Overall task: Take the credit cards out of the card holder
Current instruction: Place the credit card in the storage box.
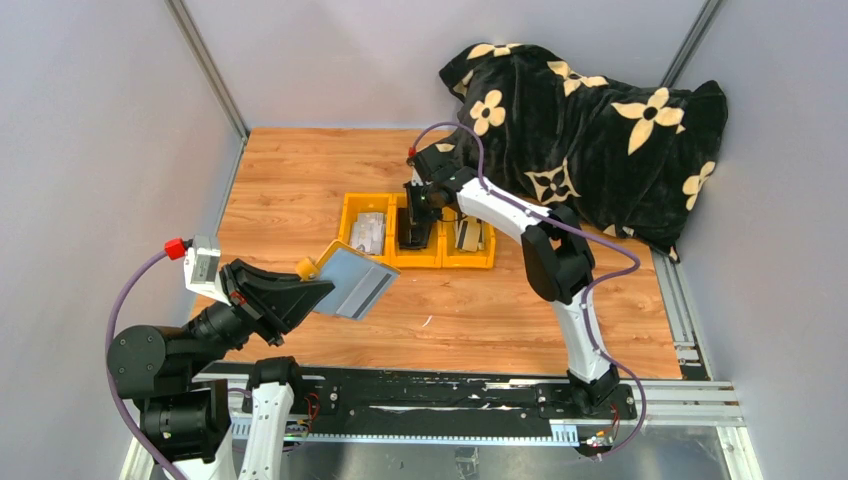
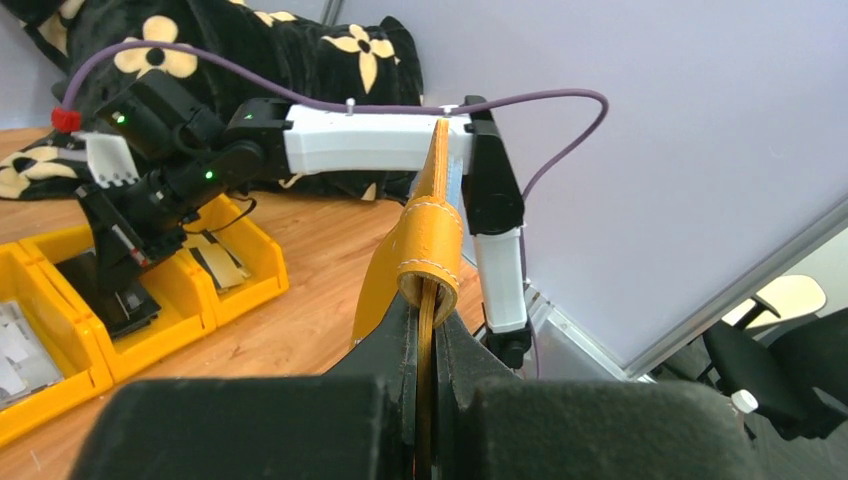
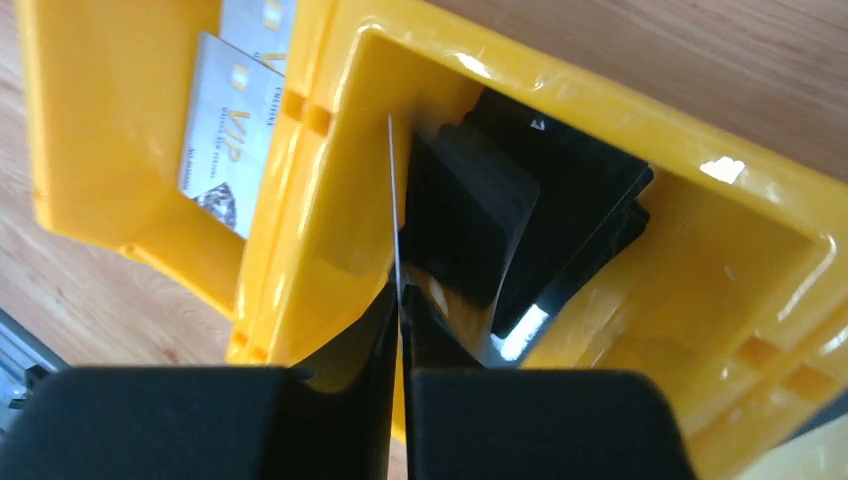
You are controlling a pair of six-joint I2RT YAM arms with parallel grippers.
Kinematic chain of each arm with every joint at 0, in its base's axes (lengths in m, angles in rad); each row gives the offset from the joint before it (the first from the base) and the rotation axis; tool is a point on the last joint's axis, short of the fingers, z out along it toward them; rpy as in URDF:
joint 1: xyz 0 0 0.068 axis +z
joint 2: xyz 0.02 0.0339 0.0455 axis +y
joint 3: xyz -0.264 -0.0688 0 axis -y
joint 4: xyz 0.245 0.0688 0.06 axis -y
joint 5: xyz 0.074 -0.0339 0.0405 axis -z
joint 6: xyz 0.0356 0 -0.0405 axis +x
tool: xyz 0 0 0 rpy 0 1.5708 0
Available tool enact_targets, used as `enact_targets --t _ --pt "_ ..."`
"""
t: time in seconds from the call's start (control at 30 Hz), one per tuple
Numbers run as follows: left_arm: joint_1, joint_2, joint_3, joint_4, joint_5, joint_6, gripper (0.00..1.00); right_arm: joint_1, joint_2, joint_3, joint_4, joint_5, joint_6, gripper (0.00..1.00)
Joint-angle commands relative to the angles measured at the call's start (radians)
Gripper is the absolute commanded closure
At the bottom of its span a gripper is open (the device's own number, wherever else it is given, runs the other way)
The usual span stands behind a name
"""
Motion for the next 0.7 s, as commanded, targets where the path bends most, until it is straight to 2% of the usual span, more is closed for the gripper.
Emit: enact_targets --t 0.0,0.2,0.3,0.37,0.5,0.57,0.67 --pt "-0.002 -0.017 0.028 0.051 0.020 -0.020 1.00 -0.011 0.043 0.057 -0.048 -0.020 0.010 0.88" --pt "-0.002 -0.022 0.032 0.055 0.023 -0.016 1.00 -0.009 -0.039 0.024 -0.048 0.023 0.020 0.57" --pt "-0.002 -0.021 0.032 0.058 0.022 -0.015 1.00 -0.005 -0.122 0.002 -0.041 0.034 0.021 0.50" --pt "-0.002 -0.021 0.031 0.059 0.024 -0.014 1.00 0.005 -0.187 -0.012 -0.031 0.035 0.017 0.41" --pt "-0.002 -0.019 0.035 0.065 0.031 -0.012 1.00 0.026 -0.336 -0.027 -0.026 0.031 0.004 0.35" --pt "-0.002 -0.017 0.038 0.065 0.037 -0.011 1.00 0.026 -0.427 -0.054 -0.012 0.005 0.008 0.27" --pt "-0.002 -0.014 0.038 0.070 0.049 -0.015 1.00 0.027 -0.594 -0.141 0.080 -0.130 0.000 0.24"
